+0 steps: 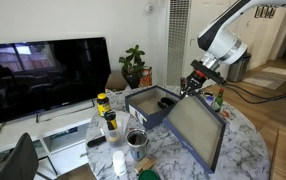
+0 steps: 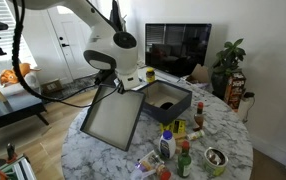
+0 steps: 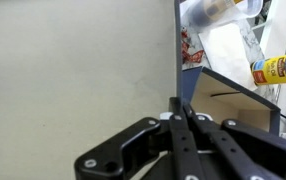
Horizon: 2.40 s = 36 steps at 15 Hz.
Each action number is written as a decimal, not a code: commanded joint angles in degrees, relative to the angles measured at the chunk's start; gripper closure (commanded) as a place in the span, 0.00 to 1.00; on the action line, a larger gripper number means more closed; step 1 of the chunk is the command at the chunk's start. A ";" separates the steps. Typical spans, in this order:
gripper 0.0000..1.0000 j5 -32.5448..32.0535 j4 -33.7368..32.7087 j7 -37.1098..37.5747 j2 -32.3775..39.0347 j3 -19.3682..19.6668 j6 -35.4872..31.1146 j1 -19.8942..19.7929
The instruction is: Pick up the blue box and put it a bit forward on the table, pick up the blue box lid and place it the right way up on the blue box
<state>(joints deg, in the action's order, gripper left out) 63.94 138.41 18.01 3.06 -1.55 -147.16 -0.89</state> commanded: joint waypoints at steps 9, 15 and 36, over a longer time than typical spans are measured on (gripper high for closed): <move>0.99 26.71 -10.40 -26.04 -5.66 1.62 -1.35 -0.84; 0.99 53.77 -20.75 -52.07 0.36 2.89 2.44 -1.61; 0.99 73.57 -27.84 -78.60 18.30 7.37 32.42 -3.16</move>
<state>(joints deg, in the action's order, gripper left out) 133.12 112.71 -56.21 16.31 5.23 -121.28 -3.36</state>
